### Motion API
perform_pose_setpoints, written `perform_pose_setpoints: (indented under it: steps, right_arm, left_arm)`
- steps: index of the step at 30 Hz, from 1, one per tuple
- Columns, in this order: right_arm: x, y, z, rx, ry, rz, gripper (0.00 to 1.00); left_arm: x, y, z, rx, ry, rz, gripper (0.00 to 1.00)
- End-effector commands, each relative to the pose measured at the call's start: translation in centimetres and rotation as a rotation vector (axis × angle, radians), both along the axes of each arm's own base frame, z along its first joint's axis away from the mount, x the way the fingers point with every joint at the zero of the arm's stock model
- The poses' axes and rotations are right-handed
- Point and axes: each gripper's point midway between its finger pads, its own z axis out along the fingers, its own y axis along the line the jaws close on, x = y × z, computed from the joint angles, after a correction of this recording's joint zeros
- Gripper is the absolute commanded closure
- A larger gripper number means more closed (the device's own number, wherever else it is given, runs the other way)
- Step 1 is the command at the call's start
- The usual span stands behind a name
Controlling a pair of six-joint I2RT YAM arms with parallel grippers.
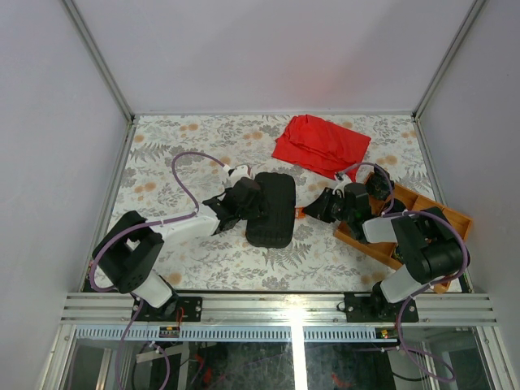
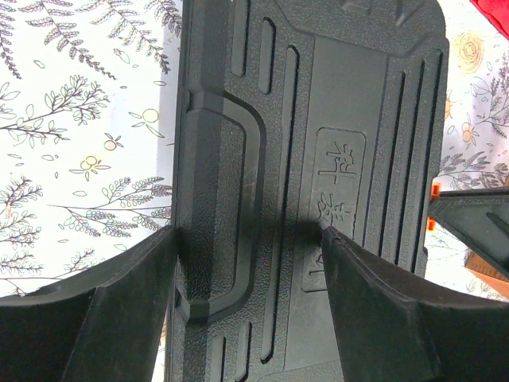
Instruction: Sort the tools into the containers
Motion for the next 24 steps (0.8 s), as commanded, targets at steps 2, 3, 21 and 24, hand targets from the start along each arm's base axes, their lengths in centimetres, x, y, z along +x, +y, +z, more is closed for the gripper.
perform_pose_setpoints:
  steps: [2, 3, 21, 24]
  right_arm:
    - [-0.6, 3.5, 5.1, 0.152, -0.123, 0.162, 0.79]
    - [-0.6, 3.5, 5.1, 0.151, -0.125, 0.162, 0.79]
    - [-0.5, 3.5, 2.4, 0.117, -0.018, 0.155, 0.73]
    - [-0.5, 3.4, 1.8, 0.097, 0.007, 0.152, 0.71]
  left_arm:
    - [-7.5, 3.4, -7.5, 0.214, 0.308, -0.118, 0.33]
    - [-7.6, 3.4, -7.6, 0.215, 0.309, -0.118, 0.33]
    - [-7.7, 3.5, -7.8, 0.220, 0.313, -0.118, 0.33]
    - [-7.7, 3.4, -7.7, 0.218, 0.311, -0.119, 0.33]
